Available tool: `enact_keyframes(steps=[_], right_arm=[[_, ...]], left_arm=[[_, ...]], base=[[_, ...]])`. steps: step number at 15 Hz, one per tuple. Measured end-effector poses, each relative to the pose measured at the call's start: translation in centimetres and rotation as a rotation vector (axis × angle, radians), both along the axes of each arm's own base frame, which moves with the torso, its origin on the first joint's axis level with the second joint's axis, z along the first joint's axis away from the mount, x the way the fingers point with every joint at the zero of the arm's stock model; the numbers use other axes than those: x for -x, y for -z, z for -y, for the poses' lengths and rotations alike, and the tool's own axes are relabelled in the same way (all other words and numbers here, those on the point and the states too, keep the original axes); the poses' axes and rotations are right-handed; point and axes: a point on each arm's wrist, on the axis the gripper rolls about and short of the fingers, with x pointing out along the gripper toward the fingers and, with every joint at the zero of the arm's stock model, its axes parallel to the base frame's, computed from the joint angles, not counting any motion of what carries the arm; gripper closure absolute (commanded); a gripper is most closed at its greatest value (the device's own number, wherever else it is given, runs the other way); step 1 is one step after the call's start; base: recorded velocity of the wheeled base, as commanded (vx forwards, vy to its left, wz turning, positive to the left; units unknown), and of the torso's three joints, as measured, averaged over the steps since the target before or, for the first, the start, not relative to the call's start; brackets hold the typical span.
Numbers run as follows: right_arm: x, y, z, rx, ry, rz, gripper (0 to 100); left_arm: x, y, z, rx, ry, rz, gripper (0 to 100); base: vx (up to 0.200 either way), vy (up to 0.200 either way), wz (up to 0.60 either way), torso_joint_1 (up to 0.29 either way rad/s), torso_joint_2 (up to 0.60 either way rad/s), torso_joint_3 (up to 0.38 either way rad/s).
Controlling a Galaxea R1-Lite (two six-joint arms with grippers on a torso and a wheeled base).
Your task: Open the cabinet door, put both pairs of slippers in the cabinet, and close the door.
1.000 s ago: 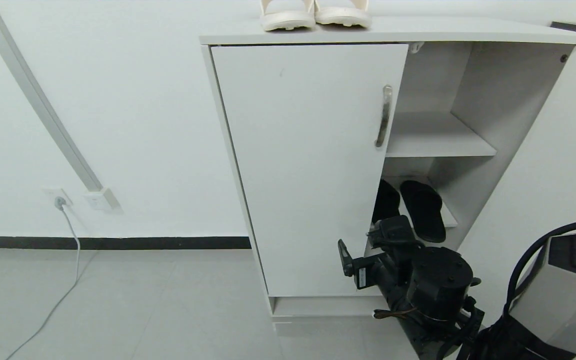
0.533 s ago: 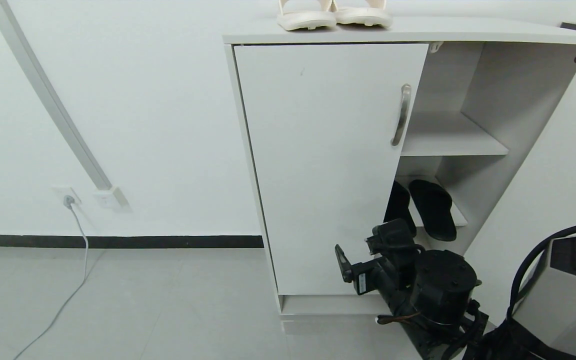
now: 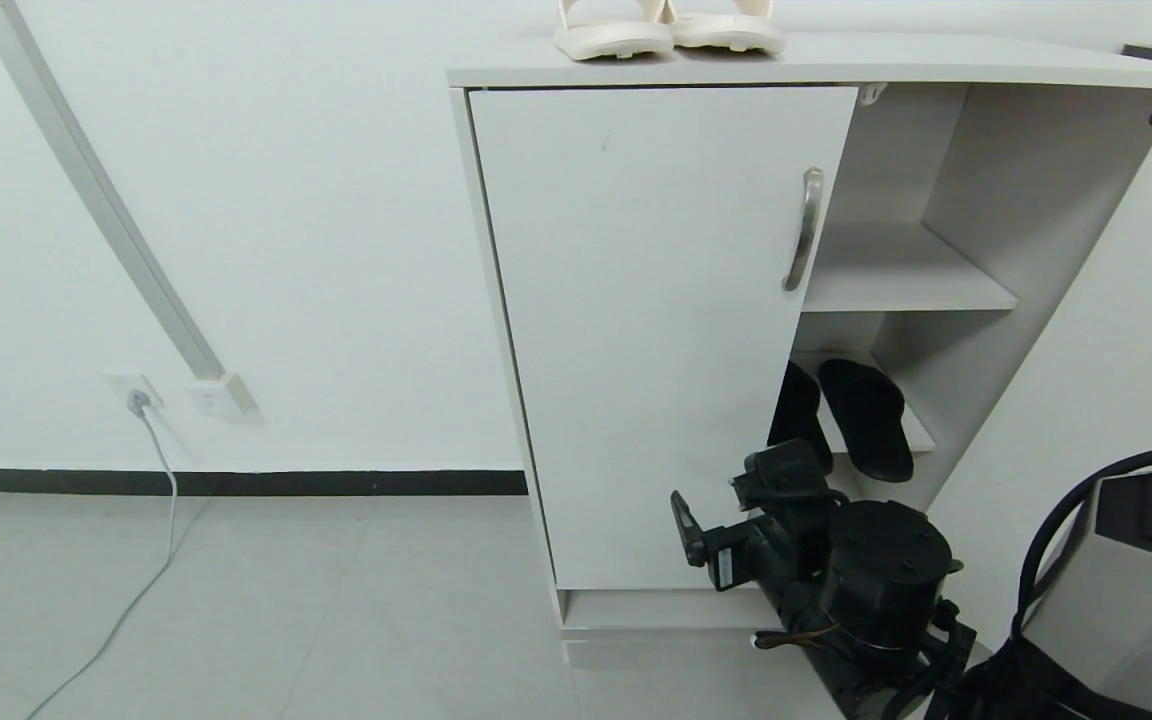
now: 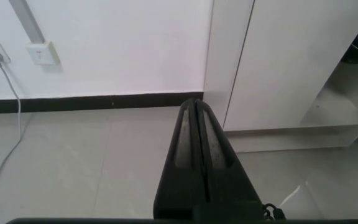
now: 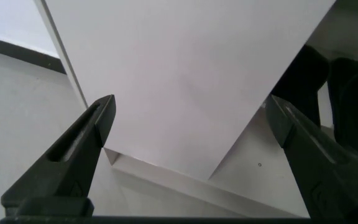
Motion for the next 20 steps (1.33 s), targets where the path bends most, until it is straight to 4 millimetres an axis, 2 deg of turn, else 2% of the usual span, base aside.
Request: enact_keyframes(steps=[4,8,20], right_arm=[[0.05,0.09,-0.04,0.005,-0.002,-0.001,0],[0.12,0.17,-0.11,0.008,-0.005,-0.003,0],[0.18,0.23,-0.14,0.009,-0.007,-0.005,0]], left_arm=[[0.0,0.02,0.0,0.0,0.0,-0.002,100],[0.0,-0.01,0.0,0.0,-0.001,0.0,100],[0.0,0.0,0.0,0.0,-0.001,0.0,100]], base=[[0.0,0.0,0.0,0.006,-0.17,-0.273],[0.0,0.0,0.0,0.055,-0.52,-0.365],[0.0,0.0,0.0,0.148,-0.48,-0.327]])
